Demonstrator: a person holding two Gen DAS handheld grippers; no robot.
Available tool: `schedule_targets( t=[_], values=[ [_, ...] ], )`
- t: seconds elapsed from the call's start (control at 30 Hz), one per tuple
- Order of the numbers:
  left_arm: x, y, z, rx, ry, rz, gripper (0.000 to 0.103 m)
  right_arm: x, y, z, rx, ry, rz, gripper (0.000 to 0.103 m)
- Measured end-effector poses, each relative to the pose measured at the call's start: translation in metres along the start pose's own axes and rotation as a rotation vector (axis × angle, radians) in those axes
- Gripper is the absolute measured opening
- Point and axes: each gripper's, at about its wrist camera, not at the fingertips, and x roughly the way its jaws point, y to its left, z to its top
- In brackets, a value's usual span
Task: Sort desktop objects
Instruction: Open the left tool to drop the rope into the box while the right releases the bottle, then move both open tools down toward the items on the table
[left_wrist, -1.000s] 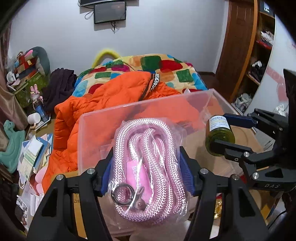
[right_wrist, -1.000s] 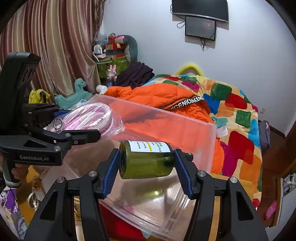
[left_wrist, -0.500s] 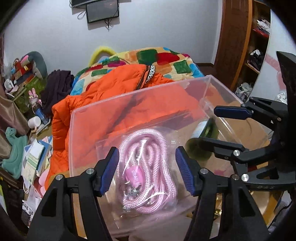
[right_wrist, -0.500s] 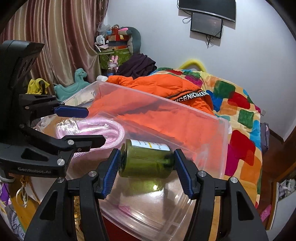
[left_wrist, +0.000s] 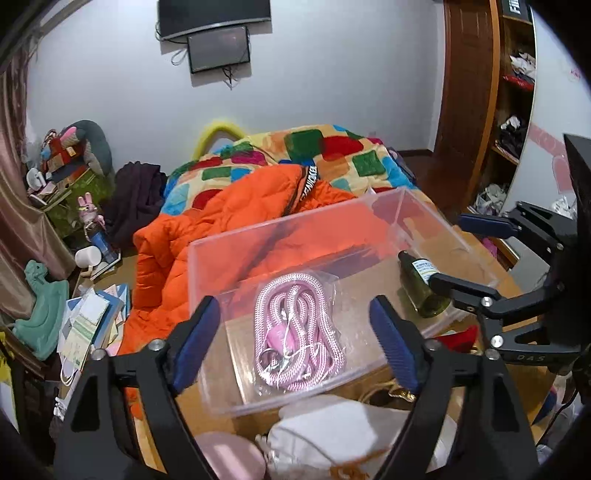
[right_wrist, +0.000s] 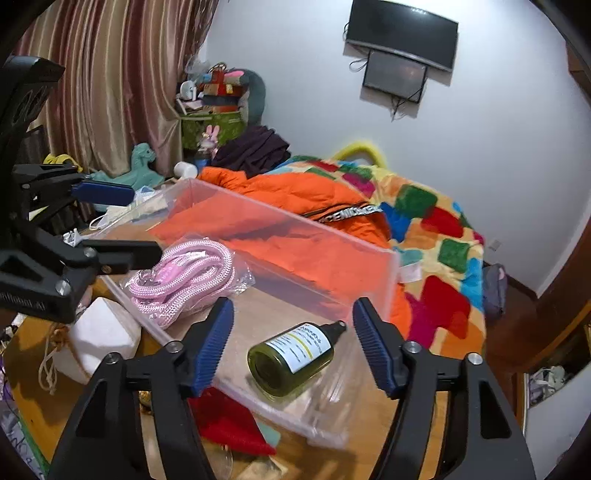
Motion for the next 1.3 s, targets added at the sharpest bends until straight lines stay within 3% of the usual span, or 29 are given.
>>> schedule_targets(
  t=[0.13, 0.27, 0.43, 0.57, 0.83, 1.3],
  values=[
    [-0.023, 0.002, -0.003, -0.005, -0.041, 0.037, 0.092, -0.023, -0.003, -0.002, 0.025, -0.032, -0.023, 0.068],
    [-0.047, 0.007, -0.009, -0.016, -0.086, 0.064, 0.095, -0.049, -0.002, -0.005, 0.051, -0.095, -0.063, 0.081],
    [-0.071, 0.018, -0.022, -0.046, -0.127, 0.08, 0.099, -0.076, 0.007, -0.009, 0.02, -0.161, -0.105, 0.084],
    [-0.081, 0.028, -0.035, -0.075, -0.13, 0.085, 0.099, -0.091, 0.016, -0.016, 0.01, -0.201, -0.121, 0.097],
    [-0.086, 0.045, -0.063, -0.123, -0.111, 0.082, 0.099, -0.094, 0.028, -0.028, 0.031, -0.184, -0.112, 0.097],
    [-0.081, 0.05, -0.115, -0.1, -0.064, 0.088, 0.099, -0.086, 0.042, -0.058, 0.066, -0.122, -0.086, 0.097]
  ],
)
